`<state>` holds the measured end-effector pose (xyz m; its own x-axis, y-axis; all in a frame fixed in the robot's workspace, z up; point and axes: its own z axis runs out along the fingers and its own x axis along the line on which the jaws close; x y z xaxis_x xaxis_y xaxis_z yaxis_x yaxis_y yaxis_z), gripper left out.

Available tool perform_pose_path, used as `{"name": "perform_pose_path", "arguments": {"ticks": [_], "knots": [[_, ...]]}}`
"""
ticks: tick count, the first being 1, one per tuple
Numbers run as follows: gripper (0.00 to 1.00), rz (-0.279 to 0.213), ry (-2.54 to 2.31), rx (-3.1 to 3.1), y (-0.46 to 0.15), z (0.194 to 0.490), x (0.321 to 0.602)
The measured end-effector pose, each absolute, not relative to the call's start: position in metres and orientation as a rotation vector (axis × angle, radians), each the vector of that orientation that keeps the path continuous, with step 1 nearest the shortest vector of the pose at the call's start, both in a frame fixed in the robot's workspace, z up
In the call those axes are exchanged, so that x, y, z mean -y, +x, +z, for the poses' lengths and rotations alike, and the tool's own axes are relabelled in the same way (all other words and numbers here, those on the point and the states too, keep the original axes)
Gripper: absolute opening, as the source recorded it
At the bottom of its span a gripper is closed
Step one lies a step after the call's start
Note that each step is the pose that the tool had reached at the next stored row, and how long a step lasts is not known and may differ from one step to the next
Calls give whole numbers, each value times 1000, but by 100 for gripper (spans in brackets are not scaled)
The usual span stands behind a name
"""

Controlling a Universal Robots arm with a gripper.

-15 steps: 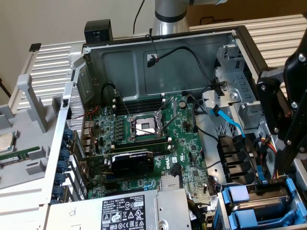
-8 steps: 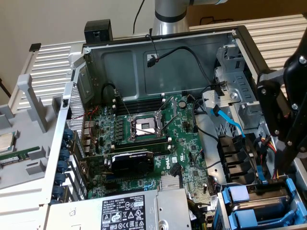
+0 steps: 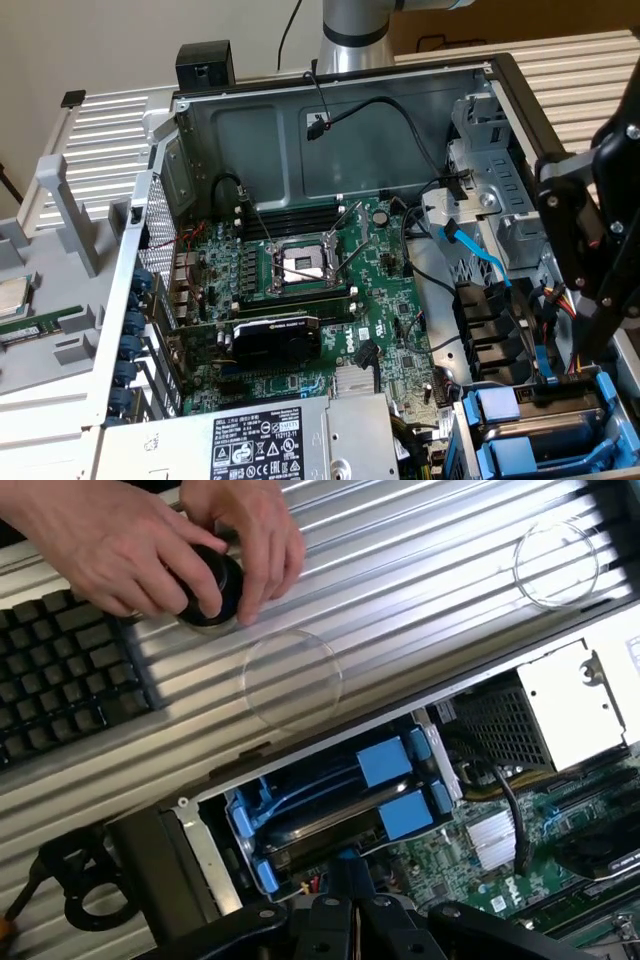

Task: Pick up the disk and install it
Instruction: 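Insert the second disk wire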

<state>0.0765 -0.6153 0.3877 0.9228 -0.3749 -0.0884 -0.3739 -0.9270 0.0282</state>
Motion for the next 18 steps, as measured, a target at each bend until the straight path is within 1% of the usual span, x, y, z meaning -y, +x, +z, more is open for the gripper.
{"name": "perform_pose_path", "arguments": {"ticks": [18], "knots": [[11,-142,3110,248,77,388,615]]}}
